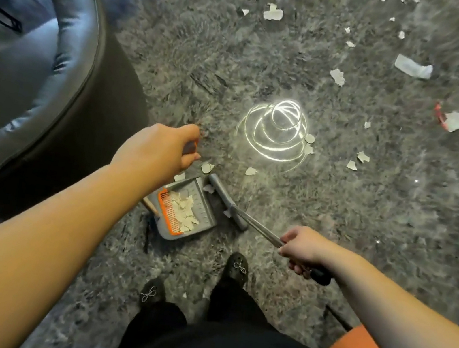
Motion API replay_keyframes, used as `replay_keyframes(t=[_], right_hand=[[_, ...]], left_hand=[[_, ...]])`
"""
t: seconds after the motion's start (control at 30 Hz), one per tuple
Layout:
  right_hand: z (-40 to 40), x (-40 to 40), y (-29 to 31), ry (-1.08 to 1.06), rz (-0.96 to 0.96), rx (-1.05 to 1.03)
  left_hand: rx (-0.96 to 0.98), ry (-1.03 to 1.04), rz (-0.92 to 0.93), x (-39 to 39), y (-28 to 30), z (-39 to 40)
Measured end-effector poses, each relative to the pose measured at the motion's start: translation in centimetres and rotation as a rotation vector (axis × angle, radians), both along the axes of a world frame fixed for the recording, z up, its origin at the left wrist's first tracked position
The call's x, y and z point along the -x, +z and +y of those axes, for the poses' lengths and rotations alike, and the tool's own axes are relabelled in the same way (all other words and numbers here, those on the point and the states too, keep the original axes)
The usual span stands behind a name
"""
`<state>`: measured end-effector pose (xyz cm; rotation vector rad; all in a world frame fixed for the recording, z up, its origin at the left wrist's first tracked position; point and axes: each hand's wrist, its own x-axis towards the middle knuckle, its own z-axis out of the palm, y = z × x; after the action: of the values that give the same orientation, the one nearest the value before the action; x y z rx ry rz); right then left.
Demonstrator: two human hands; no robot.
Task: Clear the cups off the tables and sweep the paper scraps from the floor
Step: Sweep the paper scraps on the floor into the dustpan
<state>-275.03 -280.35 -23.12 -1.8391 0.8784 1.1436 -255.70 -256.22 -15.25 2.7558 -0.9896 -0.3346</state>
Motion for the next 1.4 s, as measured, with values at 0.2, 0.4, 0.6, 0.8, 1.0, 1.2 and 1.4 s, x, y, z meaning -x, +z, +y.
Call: replay_keyframes(t=[0.2,0.4,0.6,0.8,1.0,1.2,1.4], right_hand=[[0.6,0.4,0.5,-0.056,0.003,-0.16],[1.8,1.4,1.4,-0.045,-0.022,-0.172],[2.4,0.9,2.9,-0.077,-0.06,-0.104],[4.9,-0.8,3.6,-0.148,-0.131,-0.061],[7.6,-4.1,1.6,-0.081,-0.172,0.005],[9.3,-7.3,-1.7,0.031,-0.156,0.084],[11.3,-9.0,-2.6,0.28,-0.135,0.154]], left_hand=[[-0.037,0.063,0.016,-0.1,-0.1,-0.5],[-0.024,0.093,-0.005,0.8,0.3,2.1],[0.05,0.276,-0.001,3.7,0.7,7.4],[0.096,0.447,-0.021,6.8,1.9,13.3],[0.094,0.584,0.023,8.7,2.3,18.8],[0.056,0.696,0.07,10.3,0.8,21.6],[0.08,0.702,0.06,9.6,0.2,22.6]])
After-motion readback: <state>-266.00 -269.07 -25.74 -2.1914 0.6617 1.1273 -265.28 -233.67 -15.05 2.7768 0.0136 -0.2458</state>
